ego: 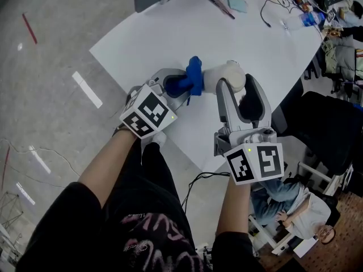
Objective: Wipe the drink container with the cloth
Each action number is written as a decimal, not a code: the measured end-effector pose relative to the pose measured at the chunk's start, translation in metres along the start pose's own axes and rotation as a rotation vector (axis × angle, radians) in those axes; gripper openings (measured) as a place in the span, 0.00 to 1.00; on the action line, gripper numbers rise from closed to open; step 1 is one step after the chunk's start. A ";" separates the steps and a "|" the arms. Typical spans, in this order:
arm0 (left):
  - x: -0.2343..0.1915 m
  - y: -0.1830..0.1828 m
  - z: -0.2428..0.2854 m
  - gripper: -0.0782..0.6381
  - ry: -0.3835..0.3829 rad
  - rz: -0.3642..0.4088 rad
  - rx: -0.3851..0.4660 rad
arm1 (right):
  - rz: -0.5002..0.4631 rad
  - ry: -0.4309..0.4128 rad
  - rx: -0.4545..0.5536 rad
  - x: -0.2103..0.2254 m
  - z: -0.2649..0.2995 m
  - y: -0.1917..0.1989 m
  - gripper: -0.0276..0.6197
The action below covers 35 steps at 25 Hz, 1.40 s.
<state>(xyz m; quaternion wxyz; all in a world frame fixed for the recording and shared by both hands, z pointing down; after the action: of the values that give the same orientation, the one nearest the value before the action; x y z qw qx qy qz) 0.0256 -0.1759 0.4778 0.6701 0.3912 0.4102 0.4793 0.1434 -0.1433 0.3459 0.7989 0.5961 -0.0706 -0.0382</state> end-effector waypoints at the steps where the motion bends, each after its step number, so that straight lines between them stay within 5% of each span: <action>1: 0.000 0.003 0.001 0.24 0.003 -0.001 -0.013 | 0.000 0.001 0.000 0.000 0.000 0.000 0.45; 8: 0.002 -0.003 -0.011 0.24 -0.023 0.015 -0.009 | 0.004 0.002 0.004 0.002 -0.001 0.001 0.45; 20: 0.012 -0.066 -0.037 0.24 0.007 0.186 0.092 | 0.014 0.005 0.010 0.001 -0.002 0.001 0.45; 35: 0.006 -0.033 -0.016 0.24 0.048 0.130 0.041 | 0.020 0.006 0.012 -0.001 -0.002 0.001 0.45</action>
<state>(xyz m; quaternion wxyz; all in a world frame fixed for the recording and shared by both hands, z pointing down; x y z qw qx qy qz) 0.0230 -0.1762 0.4408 0.6195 0.4191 0.4097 0.5223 0.1430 -0.1415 0.3462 0.7958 0.6004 -0.0742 -0.0279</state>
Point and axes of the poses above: the fingertips, and each gripper's own axes: z forward along the fingers, x to its right, y out of its underside, the point moved 7 cm from there along -z, backward along the fingers, and after that the axes turned 12 degrees about y, right-handed, at the moved point
